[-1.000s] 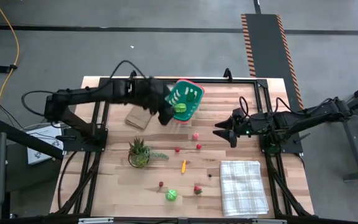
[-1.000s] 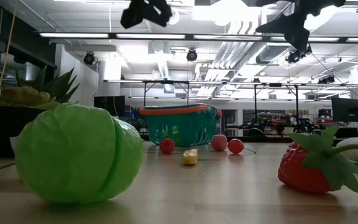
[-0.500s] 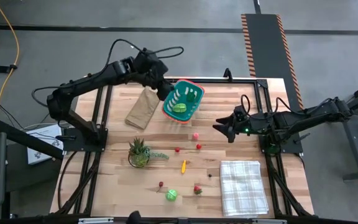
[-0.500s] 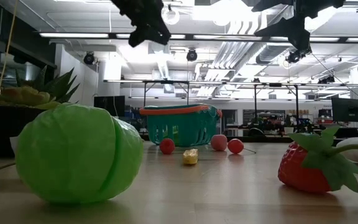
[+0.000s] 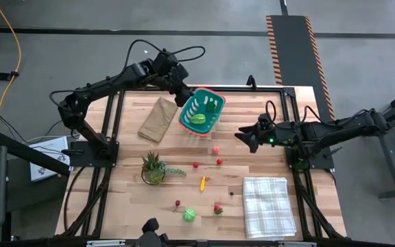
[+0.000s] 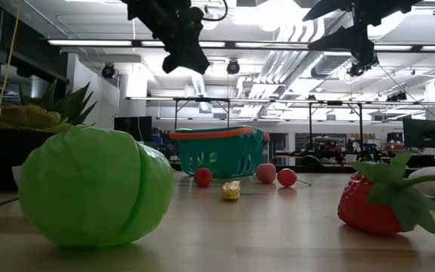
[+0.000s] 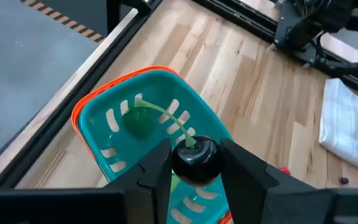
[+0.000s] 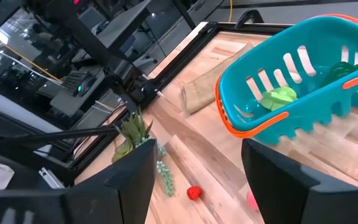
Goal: Pick and placing Produce into tupperware
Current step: Put the left black cherry in the green basket
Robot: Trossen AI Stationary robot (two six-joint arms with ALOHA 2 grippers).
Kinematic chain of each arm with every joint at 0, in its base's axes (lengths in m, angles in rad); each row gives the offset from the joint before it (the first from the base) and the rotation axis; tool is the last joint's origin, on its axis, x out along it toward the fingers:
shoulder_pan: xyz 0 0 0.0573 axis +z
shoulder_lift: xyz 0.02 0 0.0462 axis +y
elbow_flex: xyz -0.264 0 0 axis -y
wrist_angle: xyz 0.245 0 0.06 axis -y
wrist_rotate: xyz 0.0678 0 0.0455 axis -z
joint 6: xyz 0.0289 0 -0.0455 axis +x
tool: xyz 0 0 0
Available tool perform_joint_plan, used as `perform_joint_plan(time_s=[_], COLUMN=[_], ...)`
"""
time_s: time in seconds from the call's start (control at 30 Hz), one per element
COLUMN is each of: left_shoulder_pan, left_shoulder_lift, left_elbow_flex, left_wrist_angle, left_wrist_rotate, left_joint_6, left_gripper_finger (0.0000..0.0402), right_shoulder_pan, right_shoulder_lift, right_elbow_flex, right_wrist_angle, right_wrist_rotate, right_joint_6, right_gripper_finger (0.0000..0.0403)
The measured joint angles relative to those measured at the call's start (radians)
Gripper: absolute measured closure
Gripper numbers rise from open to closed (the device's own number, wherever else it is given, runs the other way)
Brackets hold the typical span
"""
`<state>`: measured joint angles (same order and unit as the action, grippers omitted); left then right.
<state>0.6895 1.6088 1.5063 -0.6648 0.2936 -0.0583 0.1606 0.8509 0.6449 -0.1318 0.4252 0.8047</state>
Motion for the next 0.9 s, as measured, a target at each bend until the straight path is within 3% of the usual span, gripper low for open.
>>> perform_joint_plan(time_s=[0.33,0.47,0.63,0.9], left_shoulder_pan=[0.006,0.008,0.012,0.024], left_shoulder_lift=[0.007,0.007,0.022,0.147], left_elbow_flex=[0.0,0.019,0.109,0.332], left_wrist_angle=[0.041,0.024,0.01,-0.207], left_wrist_rotate=[0.004,0.002,-0.03,-0.046], left_joint_6=[0.009,0.012,0.032,0.118], left_gripper_finger=[0.028,0.0294,0.0302,0.0288], right_shoulder_pan=[-0.018,-0.018,-0.031,-0.039], right_shoulder_lift=[0.0,0.0,0.0,0.0], right_elbow_flex=[0.0,0.0,0.0,0.0], right_wrist_angle=[0.0,0.0,0.0,0.0], right_wrist_rotate=[-0.006,-0.006,-0.006,-0.006], right_joint_6=[0.007,0.007,0.009,0.007], right_gripper_finger=[0.0176,0.0176,0.0176,0.0176])
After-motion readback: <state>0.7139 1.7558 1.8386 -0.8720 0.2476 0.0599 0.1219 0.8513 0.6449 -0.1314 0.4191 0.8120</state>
